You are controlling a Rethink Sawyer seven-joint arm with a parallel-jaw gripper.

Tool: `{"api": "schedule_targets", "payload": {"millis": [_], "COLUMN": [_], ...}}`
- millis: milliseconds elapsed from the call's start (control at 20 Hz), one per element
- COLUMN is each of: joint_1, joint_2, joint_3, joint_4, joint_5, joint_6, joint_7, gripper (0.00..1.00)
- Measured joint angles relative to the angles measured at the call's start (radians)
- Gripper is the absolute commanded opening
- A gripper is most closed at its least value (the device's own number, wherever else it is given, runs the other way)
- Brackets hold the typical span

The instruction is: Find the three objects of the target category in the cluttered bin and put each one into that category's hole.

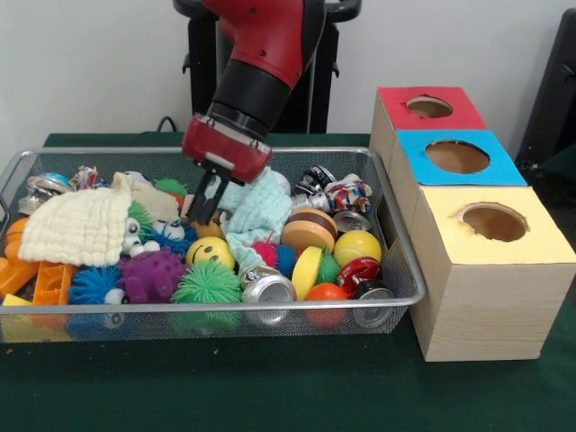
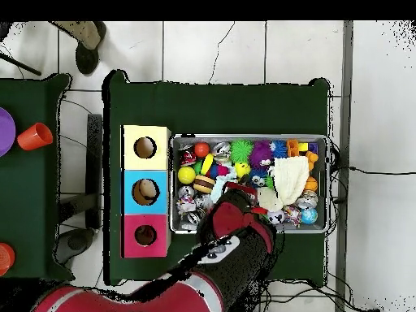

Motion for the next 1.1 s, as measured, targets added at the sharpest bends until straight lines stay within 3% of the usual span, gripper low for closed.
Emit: {"api": "schedule_targets", "payload": {"millis": [250, 800, 850, 1100], "joint_1": [-0.031, -0.037, -0.037, -0.034], "joint_2": [-0.074, -0.089, -0.082, -0.074], "joint_3": [0.007, 0.007, 0.007, 0.007], "joint_4": [0.000, 0.000, 0.000, 0.000], "joint_5": [-0.049, -0.059, -0.059, -0.059], "joint_6": [0.080, 0.014, -0.008, -0.036], "joint_7": [0.000, 0.000, 0.000, 0.000], "gripper": [0.00, 0.00, 1.00, 1.00]}}
